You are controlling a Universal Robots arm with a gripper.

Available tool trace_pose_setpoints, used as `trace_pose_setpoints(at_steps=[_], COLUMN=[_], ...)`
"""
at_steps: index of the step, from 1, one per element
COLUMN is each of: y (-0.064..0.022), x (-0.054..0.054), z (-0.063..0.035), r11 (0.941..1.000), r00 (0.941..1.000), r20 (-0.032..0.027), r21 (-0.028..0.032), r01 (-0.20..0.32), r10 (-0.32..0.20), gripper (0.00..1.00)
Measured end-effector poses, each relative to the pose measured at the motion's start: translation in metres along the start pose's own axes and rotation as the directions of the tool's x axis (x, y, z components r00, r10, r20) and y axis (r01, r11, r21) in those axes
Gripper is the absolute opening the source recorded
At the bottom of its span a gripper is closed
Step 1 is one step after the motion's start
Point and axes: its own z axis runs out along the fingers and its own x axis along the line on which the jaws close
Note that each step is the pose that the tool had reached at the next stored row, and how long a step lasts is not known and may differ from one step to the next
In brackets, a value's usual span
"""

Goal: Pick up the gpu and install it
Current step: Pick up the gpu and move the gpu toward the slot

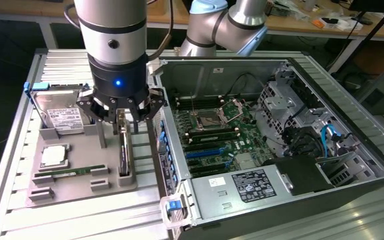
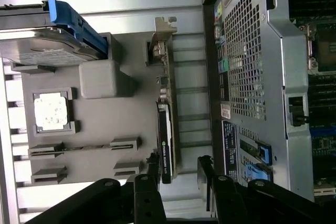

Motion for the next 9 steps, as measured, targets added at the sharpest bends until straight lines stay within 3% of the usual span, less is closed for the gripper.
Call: trace_pose_setpoints(at_steps=[3,9], y=[0.0025,0.0178], x=[0.002,0.008], z=[0.0053,0.0186], r11=[1.0,1.0], r00=[1.0,1.0], r20=[-0.0002,0.0002], r21=[0.0003,0.0005], r01=[0.0,0.0], r10=[0.0,0.0], gripper=[0.42,0.42])
